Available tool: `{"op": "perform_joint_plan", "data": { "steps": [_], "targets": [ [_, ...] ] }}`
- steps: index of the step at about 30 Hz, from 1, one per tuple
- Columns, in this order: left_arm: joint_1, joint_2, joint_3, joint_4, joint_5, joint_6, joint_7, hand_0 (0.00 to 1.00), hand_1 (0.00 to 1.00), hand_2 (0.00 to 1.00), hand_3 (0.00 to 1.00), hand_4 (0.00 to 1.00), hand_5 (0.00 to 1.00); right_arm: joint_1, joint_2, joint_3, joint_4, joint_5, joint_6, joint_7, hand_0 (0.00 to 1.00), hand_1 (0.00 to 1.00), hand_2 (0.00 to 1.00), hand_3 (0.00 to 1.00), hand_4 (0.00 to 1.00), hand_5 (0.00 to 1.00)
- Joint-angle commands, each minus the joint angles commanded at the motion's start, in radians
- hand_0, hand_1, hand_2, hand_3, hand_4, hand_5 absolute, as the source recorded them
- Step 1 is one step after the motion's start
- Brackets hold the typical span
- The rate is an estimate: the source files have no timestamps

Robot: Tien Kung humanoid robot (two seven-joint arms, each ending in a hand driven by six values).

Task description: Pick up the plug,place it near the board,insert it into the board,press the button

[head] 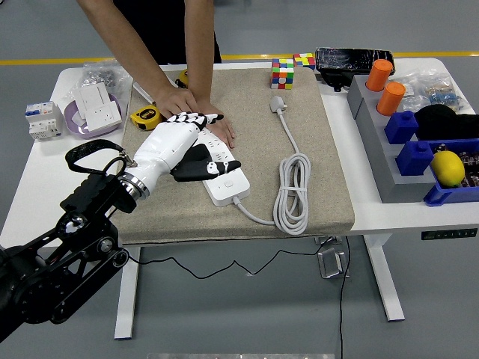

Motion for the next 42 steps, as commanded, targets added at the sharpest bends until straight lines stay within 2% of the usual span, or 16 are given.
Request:
{"op": "perform_joint_plan", "data": {
  "steps": [5,6,9,11,12,17,18,23,24,29,30,34,42],
  "targets": [
    [0.017,0.019,-0.001,-0.067,0.022,-0.089,0.025,0.360,0.296,0.339,0.861,0.878,0.408,0.000,-0.001,0.001,0.000,-0.001,-0.001,0.000,0.872,0.799,0.764,0.779,0.998,0.850],
    [0.018,0.020,-0.001,-0.070,0.025,-0.103,0.027,0.210,0.116,0.202,0.860,0.755,0.291,0.000,-0.002,0.001,0.000,-0.001,-0.001,0.000,0.871,0.799,0.764,0.779,0.998,0.850],
    [0.019,0.019,0.000,-0.072,0.047,-0.188,0.048,0.210,0.116,0.202,0.860,0.755,0.291,0.001,-0.002,0.001,0.001,-0.002,-0.001,0.000,0.871,0.799,0.764,0.779,0.998,0.850],
    [0.016,0.017,0.002,-0.068,0.058,-0.226,0.059,0.210,0.116,0.202,0.860,0.755,0.291,0.001,-0.003,0.000,0.001,-0.002,-0.001,-0.001,0.871,0.799,0.764,0.779,0.998,0.850],
    [0.013,0.015,0.004,-0.065,0.071,-0.251,0.066,0.169,0.057,0.155,0.824,0.555,0.194,0.002,-0.003,-0.002,0.001,-0.001,-0.001,-0.001,0.871,0.799,0.764,0.779,0.998,0.850],
    [-0.003,0.007,0.013,-0.048,0.111,-0.355,0.100,0.169,0.057,0.155,0.824,0.555,0.194,0.003,-0.005,-0.003,0.001,0.000,-0.001,-0.001,0.871,0.799,0.764,0.779,0.998,0.850],
    [-0.009,0.005,0.019,-0.043,0.113,-0.385,0.111,0.153,0.051,0.150,0.879,0.513,0.133,0.003,-0.006,-0.004,0.001,0.000,-0.001,-0.001,0.872,0.798,0.764,0.778,0.998,0.850],
    [-0.033,-0.005,0.039,-0.030,0.109,-0.488,0.147,0.153,0.051,0.150,0.879,0.513,0.133,0.004,-0.006,-0.008,0.001,0.001,-0.001,-0.001,0.872,0.798,0.764,0.778,0.998,0.850],
    [-0.038,-0.008,0.043,-0.028,0.102,-0.507,0.152,0.145,0.051,0.147,0.918,0.512,0.112,0.004,-0.006,-0.007,0.002,0.000,-0.001,-0.001,0.871,0.798,0.764,0.778,0.998,0.850],
    [-0.064,-0.015,0.067,-0.009,0.030,-0.527,0.150,0.145,0.051,0.147,0.918,0.512,0.112,0.006,-0.007,-0.009,0.002,0.000,-0.001,-0.001,0.871,0.798,0.764,0.778,0.998,0.850],
    [-0.075,-0.018,0.076,0.007,0.009,-0.529,0.145,0.142,0.053,0.147,0.938,0.523,0.025,0.007,-0.007,-0.010,0.002,0.001,-0.001,-0.001,0.871,0.798,0.764,0.778,0.998,0.849],
    [-0.103,-0.026,0.102,0.046,-0.073,-0.538,0.138,0.142,0.053,0.147,0.938,0.523,0.025,0.010,-0.008,-0.012,0.001,0.002,-0.001,-0.001,0.871,0.798,0.764,0.778,0.998,0.849],
    [-0.129,-0.046,0.129,0.115,-0.095,-0.514,0.127,0.142,0.053,0.148,0.945,0.545,0.002,0.012,-0.008,-0.012,0.001,0.003,-0.002,-0.001,0.871,0.798,0.764,0.778,0.998,0.848]
  ]
}}
